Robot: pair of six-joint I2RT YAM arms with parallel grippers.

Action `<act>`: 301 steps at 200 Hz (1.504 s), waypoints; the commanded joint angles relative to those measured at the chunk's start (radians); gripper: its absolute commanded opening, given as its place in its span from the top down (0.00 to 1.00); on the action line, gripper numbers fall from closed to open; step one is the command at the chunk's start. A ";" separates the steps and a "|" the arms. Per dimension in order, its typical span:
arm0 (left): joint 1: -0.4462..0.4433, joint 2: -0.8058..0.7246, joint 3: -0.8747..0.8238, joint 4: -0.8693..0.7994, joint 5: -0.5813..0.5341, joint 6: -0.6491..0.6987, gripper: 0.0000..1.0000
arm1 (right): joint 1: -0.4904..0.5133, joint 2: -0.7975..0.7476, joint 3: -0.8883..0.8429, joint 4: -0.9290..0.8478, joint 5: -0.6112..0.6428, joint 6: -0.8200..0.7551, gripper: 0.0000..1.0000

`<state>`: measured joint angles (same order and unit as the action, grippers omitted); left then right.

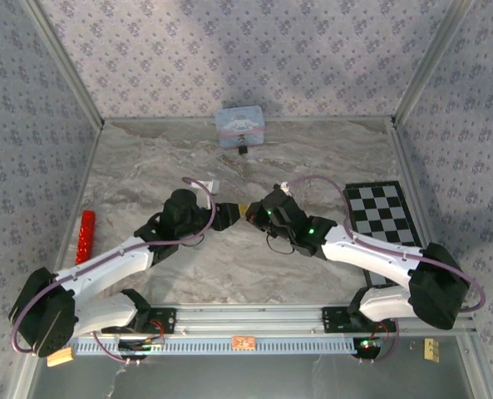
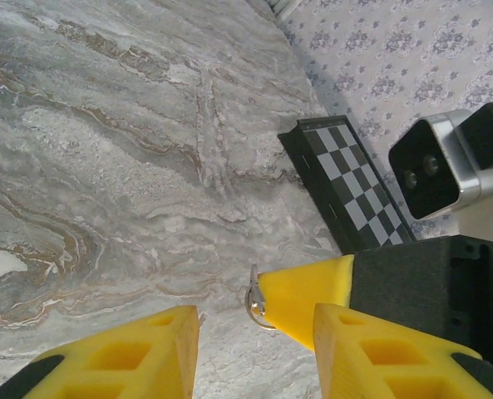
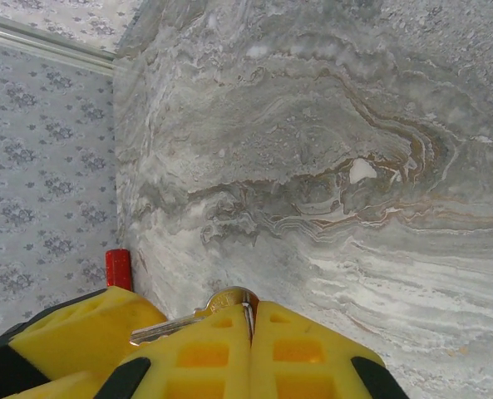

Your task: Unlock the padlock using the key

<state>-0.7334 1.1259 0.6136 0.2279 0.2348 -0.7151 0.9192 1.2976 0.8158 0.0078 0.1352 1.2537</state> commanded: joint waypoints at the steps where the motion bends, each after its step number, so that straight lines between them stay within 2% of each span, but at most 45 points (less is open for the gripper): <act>1: -0.006 0.008 0.047 0.001 -0.015 0.019 0.61 | 0.006 -0.006 -0.002 0.016 0.005 0.020 1.00; 154: -0.006 0.020 0.062 -0.023 -0.022 0.027 0.84 | 0.016 0.033 0.016 0.045 -0.032 0.005 1.00; 220: -0.006 0.019 0.066 -0.033 -0.022 0.032 0.84 | 0.018 0.039 0.023 0.045 -0.038 -0.002 1.00; 249: -0.006 0.024 0.066 -0.035 -0.024 0.035 0.80 | 0.017 0.033 0.025 0.042 -0.035 -0.005 1.00; 275: -0.006 0.030 0.076 -0.048 -0.024 0.040 0.89 | 0.017 0.029 0.029 0.035 -0.031 -0.011 1.00; 301: -0.006 0.033 0.080 -0.049 -0.025 0.042 0.87 | 0.017 0.030 0.029 0.034 -0.034 -0.011 1.00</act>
<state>-0.7334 1.1519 0.6533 0.1818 0.2131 -0.6895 0.9302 1.3296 0.8162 0.0406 0.0975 1.2526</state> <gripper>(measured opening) 0.115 0.052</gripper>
